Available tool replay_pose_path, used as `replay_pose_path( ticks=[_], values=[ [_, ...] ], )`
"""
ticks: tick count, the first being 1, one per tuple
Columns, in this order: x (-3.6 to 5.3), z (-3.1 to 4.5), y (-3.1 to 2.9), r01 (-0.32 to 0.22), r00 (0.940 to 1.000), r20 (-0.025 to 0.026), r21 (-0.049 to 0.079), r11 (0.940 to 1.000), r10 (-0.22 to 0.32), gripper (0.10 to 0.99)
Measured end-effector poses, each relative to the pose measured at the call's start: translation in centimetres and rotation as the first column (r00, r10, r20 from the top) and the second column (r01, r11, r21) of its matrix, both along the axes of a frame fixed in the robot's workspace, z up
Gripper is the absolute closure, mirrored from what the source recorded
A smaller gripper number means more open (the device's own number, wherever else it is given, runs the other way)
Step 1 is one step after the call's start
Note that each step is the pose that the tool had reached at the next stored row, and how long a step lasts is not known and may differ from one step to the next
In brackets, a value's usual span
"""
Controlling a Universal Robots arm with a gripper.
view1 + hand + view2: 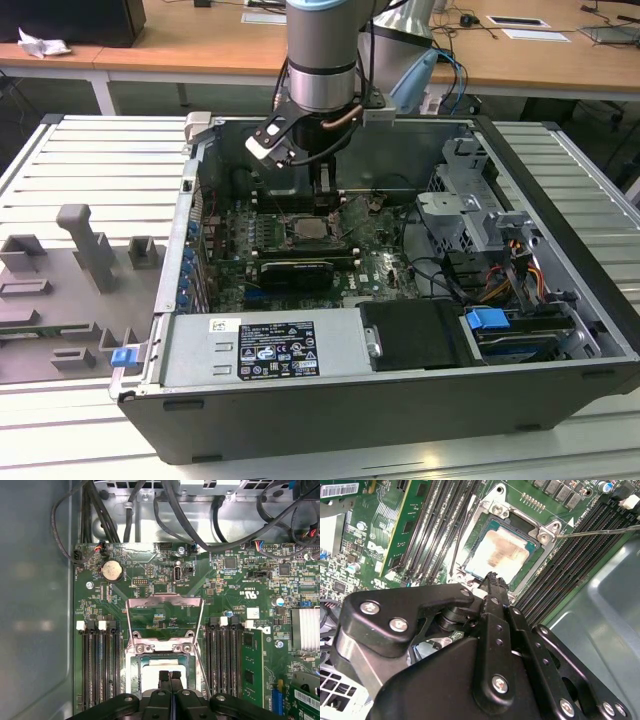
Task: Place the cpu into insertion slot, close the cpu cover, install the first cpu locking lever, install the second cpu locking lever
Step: 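Close the cpu cover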
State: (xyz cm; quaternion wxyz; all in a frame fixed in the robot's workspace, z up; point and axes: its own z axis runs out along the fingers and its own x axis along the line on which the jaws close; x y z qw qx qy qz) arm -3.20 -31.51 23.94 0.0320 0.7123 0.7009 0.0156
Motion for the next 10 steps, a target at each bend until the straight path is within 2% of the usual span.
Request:
replay_pose_path(
  ticks=[10],
  values=[
    [0.0,0.11,0.01,0.0,1.0,0.0,-0.005,1.0,0.0,0.98]
  ],
)
